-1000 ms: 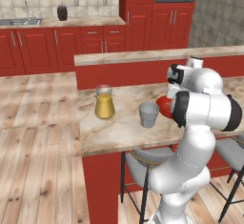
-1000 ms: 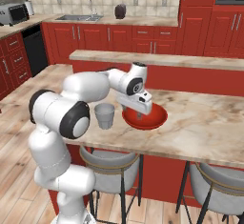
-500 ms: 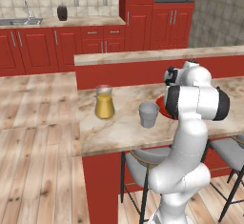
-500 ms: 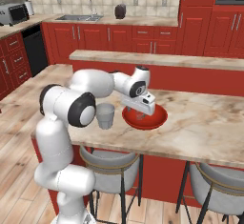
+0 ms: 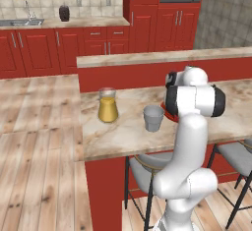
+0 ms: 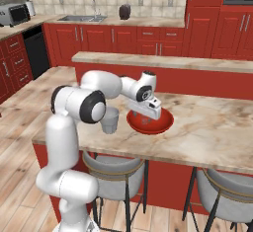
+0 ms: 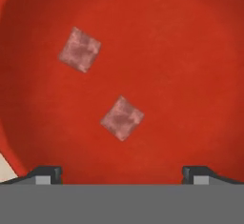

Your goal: There are two ice cubes in the ice bowl. Place both ice cubes in the glass cup.

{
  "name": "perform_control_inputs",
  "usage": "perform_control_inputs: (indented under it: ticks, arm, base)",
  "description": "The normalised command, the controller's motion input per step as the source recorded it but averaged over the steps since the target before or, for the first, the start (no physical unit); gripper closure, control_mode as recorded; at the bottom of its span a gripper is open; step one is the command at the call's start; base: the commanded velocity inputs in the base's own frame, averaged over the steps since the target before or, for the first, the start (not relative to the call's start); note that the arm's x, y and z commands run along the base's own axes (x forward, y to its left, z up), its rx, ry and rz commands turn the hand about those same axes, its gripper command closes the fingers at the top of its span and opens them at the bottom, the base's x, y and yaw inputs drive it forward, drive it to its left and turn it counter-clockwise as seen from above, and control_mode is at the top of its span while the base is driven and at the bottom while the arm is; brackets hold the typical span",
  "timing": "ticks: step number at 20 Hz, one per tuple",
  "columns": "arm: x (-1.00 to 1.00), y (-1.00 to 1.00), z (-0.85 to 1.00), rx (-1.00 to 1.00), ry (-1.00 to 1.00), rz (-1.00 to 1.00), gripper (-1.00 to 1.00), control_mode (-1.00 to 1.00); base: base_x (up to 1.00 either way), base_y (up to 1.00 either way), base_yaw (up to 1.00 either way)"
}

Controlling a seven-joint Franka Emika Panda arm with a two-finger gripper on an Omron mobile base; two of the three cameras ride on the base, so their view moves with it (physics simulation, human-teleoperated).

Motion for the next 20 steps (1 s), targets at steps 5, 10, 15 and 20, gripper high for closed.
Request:
perform_control_inputs:
  ticks: [5,10,15,20]
  arm:
    - [0.14,0.00,-0.28,0.00,0.06,0.00,-1.00,-1.00]
    - [0.28,-0.04,-0.18,0.00,0.00,-0.01,-1.00,-1.00]
    - [0.19,-0.10,-0.25,0.00,0.01,-0.01,-1.00,-1.00]
    - [0.21,-0.05,-0.26,0.00,0.01,-0.01,-1.00,-1.00]
  base:
    - [0.00,0.00,0.00]
    - [0.00,0.00,0.00]
    - [0.00,0.00,0.00]
    - [0.00,0.00,0.00]
